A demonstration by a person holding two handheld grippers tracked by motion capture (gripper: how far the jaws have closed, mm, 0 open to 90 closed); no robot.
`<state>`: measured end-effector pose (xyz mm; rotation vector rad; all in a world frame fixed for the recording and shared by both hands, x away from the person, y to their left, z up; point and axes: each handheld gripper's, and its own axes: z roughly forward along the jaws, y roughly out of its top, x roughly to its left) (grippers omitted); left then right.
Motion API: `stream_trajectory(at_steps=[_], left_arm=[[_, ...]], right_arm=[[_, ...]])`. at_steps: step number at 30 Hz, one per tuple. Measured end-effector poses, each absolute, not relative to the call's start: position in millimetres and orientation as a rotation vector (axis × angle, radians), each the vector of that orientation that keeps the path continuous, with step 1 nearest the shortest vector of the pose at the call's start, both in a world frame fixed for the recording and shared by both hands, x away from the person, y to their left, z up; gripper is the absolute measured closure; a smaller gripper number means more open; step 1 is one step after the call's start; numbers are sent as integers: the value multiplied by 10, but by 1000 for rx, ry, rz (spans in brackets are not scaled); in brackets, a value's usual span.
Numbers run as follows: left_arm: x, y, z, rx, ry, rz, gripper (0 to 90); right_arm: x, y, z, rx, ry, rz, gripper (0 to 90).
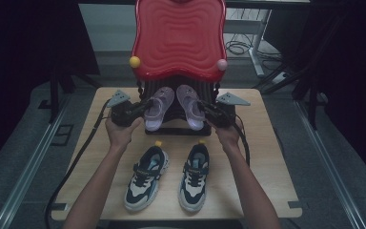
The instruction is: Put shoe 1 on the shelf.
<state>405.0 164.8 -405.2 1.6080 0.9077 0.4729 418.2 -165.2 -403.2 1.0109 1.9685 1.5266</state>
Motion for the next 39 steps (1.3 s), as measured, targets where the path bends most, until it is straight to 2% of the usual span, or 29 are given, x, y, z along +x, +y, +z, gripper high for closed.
stream_trajectory(at_steps=[22,39], left_arm=[[4227,1492,-4003,1580,903,569,817],[4358,1432,-4050,1554,906,596,817]], right_arm=[[4306,-1539,-3987,999,1880,1459,848],[4419,-1465,-4018,1021,1826,1428,848]])
